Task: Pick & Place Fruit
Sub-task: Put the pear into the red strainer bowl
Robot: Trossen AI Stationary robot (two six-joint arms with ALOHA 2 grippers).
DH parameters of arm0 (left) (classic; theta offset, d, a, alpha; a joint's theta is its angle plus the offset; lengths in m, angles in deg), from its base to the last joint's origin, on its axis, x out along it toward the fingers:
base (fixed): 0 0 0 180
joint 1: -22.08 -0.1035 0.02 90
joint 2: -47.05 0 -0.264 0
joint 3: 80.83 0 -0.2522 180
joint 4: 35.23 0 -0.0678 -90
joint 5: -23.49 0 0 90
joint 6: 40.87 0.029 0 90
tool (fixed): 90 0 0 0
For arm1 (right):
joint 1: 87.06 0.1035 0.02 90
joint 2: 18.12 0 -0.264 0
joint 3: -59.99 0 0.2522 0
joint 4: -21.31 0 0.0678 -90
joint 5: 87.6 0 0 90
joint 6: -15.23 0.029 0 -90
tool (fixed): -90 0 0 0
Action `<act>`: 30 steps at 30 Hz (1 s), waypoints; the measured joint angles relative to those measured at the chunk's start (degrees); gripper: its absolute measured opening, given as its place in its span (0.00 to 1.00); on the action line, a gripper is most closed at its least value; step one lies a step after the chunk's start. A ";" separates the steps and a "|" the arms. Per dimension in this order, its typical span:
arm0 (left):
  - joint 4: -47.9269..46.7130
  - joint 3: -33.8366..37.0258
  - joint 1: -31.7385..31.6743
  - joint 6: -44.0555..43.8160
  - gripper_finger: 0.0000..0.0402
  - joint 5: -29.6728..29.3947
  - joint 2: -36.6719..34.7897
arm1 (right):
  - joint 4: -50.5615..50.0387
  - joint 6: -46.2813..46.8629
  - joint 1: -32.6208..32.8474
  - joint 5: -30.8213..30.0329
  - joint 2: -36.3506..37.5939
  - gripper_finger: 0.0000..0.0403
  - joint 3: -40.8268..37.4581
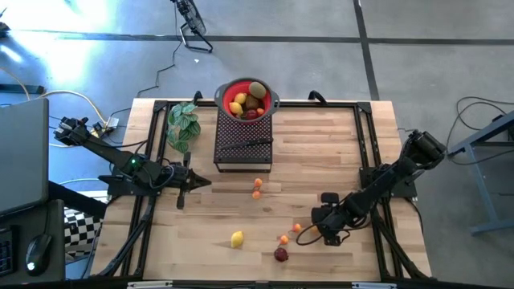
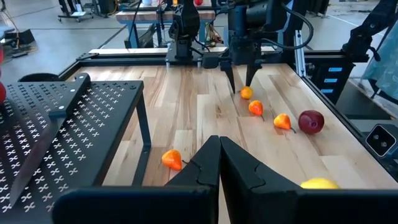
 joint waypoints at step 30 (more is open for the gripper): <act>0.02 0.00 0.00 0.00 0.01 0.00 0.00 | 1.21 6.11 0.02 -1.53 1.11 0.01 -0.24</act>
